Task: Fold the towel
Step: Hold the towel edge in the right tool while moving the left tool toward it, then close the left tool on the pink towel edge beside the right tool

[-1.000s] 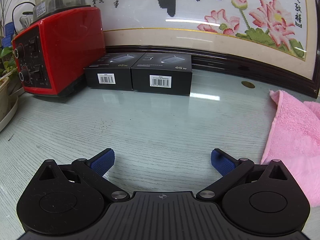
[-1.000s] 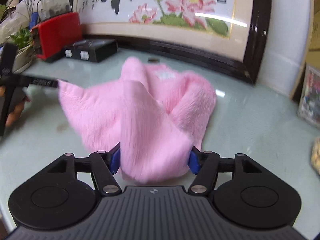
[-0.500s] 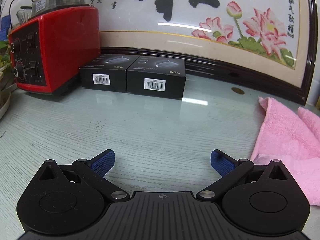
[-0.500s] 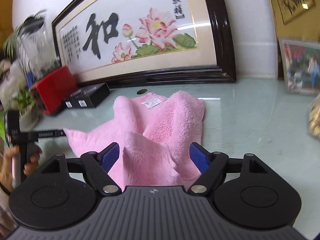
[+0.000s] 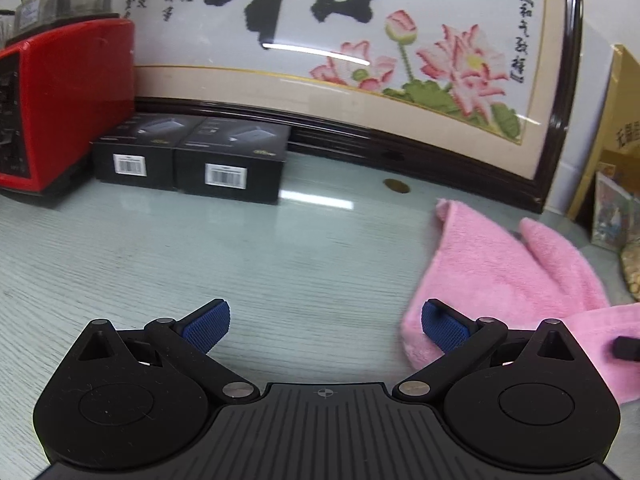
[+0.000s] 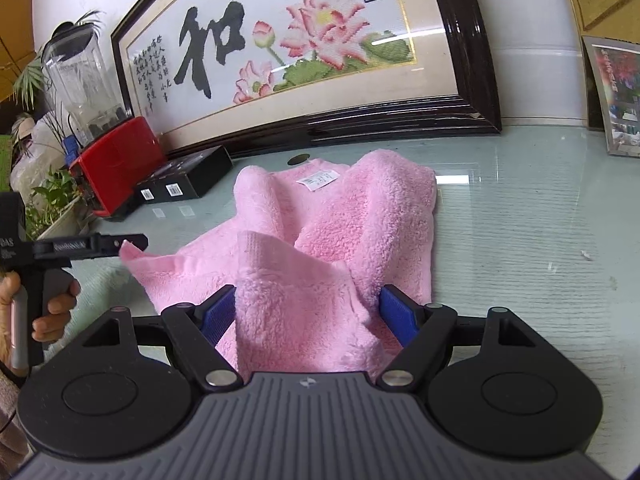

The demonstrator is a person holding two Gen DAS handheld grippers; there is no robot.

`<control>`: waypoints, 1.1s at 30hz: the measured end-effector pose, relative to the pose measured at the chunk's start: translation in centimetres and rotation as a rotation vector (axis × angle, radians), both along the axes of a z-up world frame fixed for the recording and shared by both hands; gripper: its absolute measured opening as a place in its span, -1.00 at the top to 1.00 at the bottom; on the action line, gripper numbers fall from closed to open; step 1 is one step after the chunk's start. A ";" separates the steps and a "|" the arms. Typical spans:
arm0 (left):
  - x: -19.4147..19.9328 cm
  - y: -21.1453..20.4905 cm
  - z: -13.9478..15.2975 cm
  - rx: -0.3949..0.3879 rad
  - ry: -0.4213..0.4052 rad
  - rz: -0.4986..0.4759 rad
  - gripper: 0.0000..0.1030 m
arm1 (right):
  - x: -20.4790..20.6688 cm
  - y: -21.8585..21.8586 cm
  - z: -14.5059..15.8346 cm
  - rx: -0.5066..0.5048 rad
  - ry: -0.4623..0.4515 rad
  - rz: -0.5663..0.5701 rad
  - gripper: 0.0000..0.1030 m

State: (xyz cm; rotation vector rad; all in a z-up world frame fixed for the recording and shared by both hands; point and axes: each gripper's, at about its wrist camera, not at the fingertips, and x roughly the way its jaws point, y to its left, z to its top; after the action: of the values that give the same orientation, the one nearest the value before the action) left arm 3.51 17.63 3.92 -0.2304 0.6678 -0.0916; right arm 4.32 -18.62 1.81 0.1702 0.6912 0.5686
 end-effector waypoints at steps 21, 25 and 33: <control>0.1 -4.7 0.5 -0.048 0.032 -0.126 -0.51 | -0.7 0.7 0.2 -0.052 -0.024 -0.002 -0.53; 0.2 -4.8 0.2 -0.047 0.036 -0.117 -0.14 | -0.7 0.5 0.1 -0.057 -0.022 -0.016 -0.53; -1.1 -5.1 -0.6 -0.026 0.018 -0.112 0.85 | -0.9 -1.0 0.7 0.015 -0.045 -0.065 -0.53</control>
State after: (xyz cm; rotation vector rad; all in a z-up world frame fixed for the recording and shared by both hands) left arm 2.41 12.55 3.35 -0.2192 0.6977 -0.2063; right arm 3.40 -19.64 2.52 0.1927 0.6361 0.5144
